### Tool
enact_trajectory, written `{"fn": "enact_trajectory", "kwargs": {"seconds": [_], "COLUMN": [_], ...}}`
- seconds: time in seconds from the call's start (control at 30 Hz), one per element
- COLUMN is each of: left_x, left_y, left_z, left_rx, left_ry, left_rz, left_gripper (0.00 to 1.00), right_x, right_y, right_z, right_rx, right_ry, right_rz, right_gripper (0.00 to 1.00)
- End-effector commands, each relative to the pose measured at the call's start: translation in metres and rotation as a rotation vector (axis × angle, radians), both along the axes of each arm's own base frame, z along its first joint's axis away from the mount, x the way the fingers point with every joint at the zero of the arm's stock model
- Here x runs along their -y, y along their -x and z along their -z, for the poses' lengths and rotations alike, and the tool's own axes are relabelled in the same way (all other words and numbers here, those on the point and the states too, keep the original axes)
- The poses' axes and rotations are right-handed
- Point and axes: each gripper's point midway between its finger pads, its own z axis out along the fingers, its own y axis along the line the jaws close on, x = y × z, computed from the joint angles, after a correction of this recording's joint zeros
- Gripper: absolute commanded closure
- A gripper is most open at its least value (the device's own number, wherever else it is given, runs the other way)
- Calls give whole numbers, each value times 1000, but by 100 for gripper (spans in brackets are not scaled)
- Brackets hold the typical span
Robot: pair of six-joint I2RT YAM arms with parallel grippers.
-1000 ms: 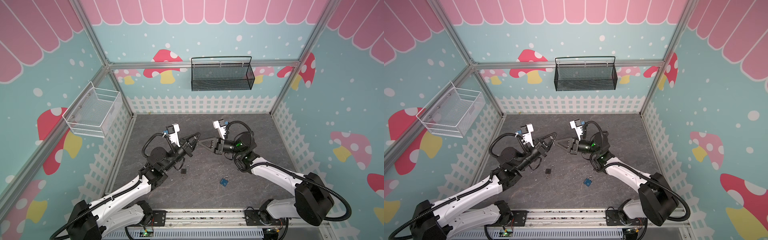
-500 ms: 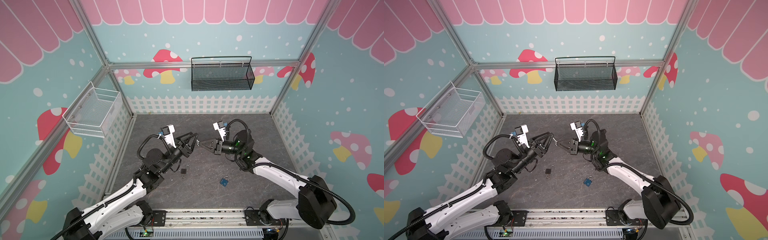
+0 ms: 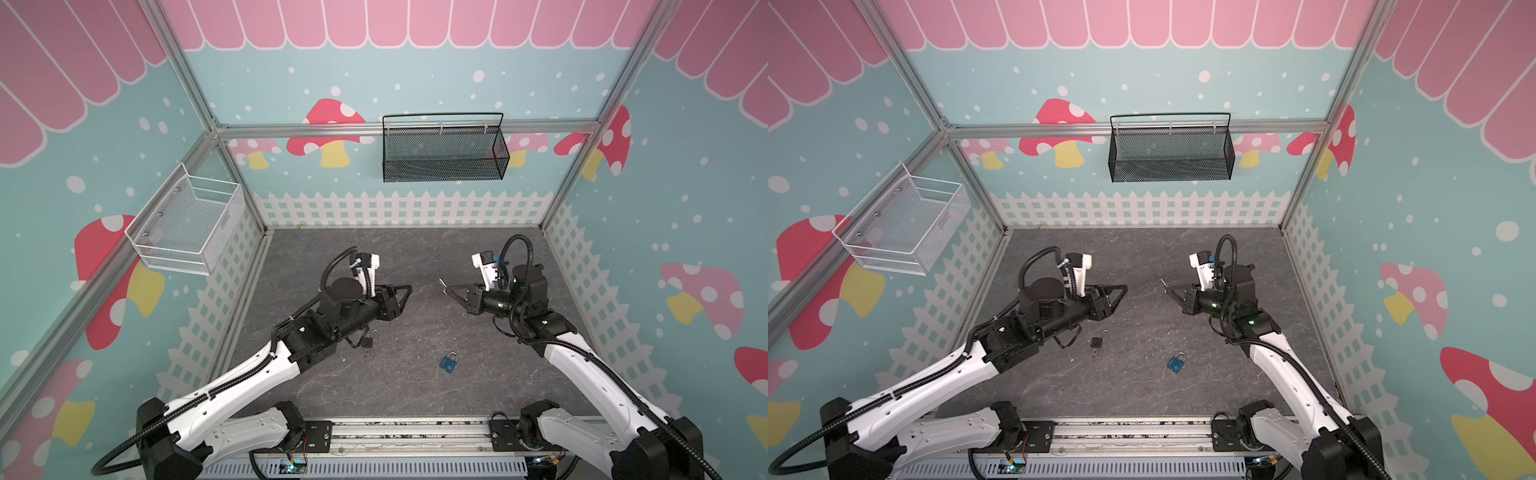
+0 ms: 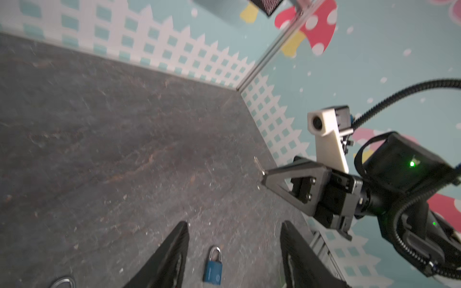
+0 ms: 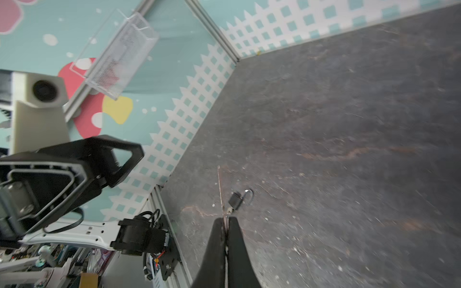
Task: Unlock with the key
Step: 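Move the left gripper down over the blue padlock while the right gripper holds the key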
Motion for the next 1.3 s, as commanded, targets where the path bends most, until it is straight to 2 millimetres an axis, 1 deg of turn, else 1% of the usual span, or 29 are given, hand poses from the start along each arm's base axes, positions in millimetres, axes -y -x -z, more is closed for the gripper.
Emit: {"fn": "enact_trajectory", "kwargs": {"seconds": [0.0, 0.1, 0.2, 0.27, 0.33, 0.43, 0.53, 0.63, 0.8, 0.87, 1.03, 1.13, 1.27], "left_x": [16, 38, 61, 77, 91, 106, 119, 133, 139, 137, 141, 137, 133], "left_y": [23, 33, 43, 51, 57, 63, 67, 72, 71, 67, 68, 66, 64], "left_z": [45, 70, 96, 109, 126, 154, 175, 193, 220, 228, 248, 255, 263], "left_rx": [-110, -145, -200, -211, -228, -265, -299, -337, -375, -385, -423, -444, -460], "left_ry": [-198, -305, -384, -433, -496, -587, -641, -671, -741, -783, -819, -852, -862], "left_rz": [82, 138, 193, 229, 258, 289, 317, 345, 341, 319, 333, 309, 282], "left_gripper": [39, 38, 36, 35, 33, 33, 31, 30, 29, 28, 29, 30, 34], "right_x": [18, 33, 48, 53, 57, 62, 67, 71, 73, 75, 76, 79, 81], "right_y": [16, 15, 10, 9, 7, 7, 5, 3, 3, 3, 4, 4, 4], "right_z": [46, 69, 79, 82, 84, 87, 91, 94, 96, 97, 99, 98, 102], "right_rx": [-129, -186, -207, -211, -216, -216, -230, -240, -234, -235, -235, -226, -239], "right_ry": [81, 84, 78, 60, 45, 22, 11, 2, 5, 8, 16, 21, 23], "right_rz": [-8, 27, 69, 77, 84, 97, 114, 130, 148, 158, 166, 178, 185], "right_gripper": [100, 100, 100, 100, 100, 100, 100, 100, 100, 100, 100, 100, 100]}}
